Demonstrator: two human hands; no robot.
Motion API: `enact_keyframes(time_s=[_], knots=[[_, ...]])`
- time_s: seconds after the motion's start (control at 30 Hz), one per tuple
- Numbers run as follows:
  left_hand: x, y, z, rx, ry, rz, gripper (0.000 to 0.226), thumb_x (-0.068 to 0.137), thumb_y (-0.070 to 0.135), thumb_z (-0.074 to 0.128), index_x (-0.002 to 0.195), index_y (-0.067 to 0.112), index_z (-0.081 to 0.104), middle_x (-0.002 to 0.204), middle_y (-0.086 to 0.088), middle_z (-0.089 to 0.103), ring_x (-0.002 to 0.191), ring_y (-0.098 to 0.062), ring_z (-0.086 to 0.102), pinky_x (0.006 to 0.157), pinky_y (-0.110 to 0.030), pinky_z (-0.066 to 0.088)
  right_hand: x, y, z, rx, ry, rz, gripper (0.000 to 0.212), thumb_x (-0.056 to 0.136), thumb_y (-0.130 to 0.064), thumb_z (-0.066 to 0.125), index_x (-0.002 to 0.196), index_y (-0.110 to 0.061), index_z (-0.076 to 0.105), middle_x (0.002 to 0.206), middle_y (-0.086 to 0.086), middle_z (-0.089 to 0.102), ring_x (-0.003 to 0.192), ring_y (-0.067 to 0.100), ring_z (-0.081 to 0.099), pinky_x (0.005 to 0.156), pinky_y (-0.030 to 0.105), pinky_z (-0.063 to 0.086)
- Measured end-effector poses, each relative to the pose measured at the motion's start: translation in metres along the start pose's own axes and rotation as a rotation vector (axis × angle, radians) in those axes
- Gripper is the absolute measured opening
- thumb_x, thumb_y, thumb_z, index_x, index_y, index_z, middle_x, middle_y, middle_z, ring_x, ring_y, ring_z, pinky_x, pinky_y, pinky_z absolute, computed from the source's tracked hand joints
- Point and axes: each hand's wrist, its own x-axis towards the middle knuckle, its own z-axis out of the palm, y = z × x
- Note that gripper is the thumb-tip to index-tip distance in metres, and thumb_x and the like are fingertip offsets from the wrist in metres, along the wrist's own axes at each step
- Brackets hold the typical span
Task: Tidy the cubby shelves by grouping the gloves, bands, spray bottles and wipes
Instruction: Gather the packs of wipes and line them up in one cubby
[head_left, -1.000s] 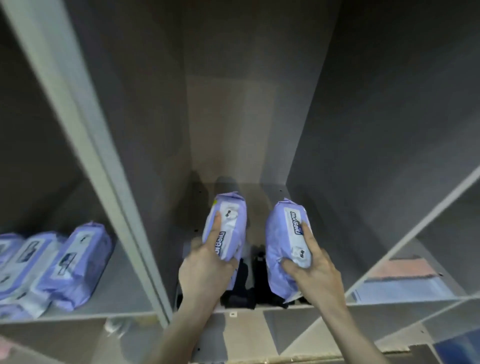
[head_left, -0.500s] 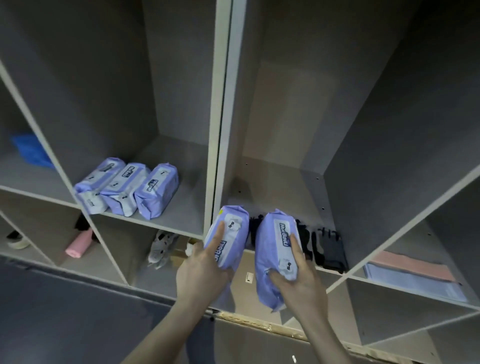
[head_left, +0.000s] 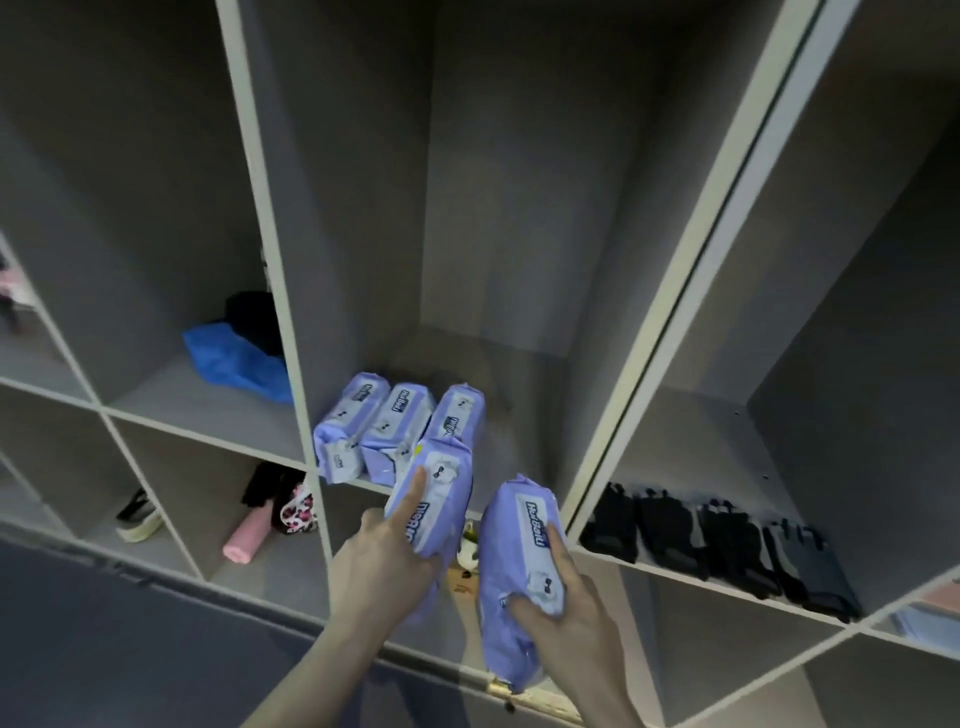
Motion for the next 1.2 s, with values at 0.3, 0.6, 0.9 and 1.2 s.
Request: enact_keyframes(time_s=[0.3, 0.6, 0.9, 1.2], knots=[[0.074, -0.039, -0.035, 0.058, -0.008, 0.008, 0.092, 0.075, 0.042, 0.062, 0.146, 0.054, 0.004, 0.116, -0.005, 0.058, 0.09, -0.028, 0.061, 0.06, -0.029, 0.037, 0.058, -0.029, 0.031, 0.008, 0.06, 0.081, 0.08, 0.078, -0.04, 0.067, 0.142, -0.058, 0.023, 0.118, -0.002, 0.058, 0.103, 0.023, 0.059, 0.09, 0.037, 0.048], [0.179, -0.036, -0.052, 0.053, -0.027, -0.061, 0.09, 0.073, 0.037, 0.061, 0.147, 0.052, 0.011, 0.111, -0.007, 0.057, 0.093, -0.031, 0.062, 0.071, -0.031, 0.045, 0.161, -0.037, 0.042, -0.066, 0.046, 0.182, 0.083, 0.082, -0.042, 0.063, 0.147, -0.053, 0.013, 0.12, 0.004, 0.044, 0.092, 0.026, 0.058, 0.081, 0.031, 0.043], [0.272, -0.034, -0.054, 0.274, -0.073, -0.066, 0.086, 0.083, 0.047, 0.059, 0.149, 0.046, 0.005, 0.124, -0.009, 0.049, 0.107, -0.031, 0.058, 0.081, -0.034, 0.046, 0.213, -0.036, 0.079, -0.163, -0.004, 0.187, 0.09, 0.085, -0.041, 0.061, 0.15, -0.046, -0.001, 0.112, 0.004, 0.034, 0.084, 0.03, 0.056, 0.073, 0.028, 0.039], [0.274, -0.03, -0.03, 0.849, 0.063, 0.117, 0.063, 0.09, 0.054, 0.045, 0.141, 0.018, 0.038, 0.123, -0.005, 0.046, 0.109, -0.025, 0.045, 0.087, -0.034, 0.037, 0.225, -0.034, 0.081, -0.24, -0.055, 0.186, 0.089, 0.082, -0.053, 0.056, 0.146, -0.053, -0.005, 0.114, 0.003, 0.034, 0.1, 0.031, 0.06, 0.079, 0.03, 0.041]])
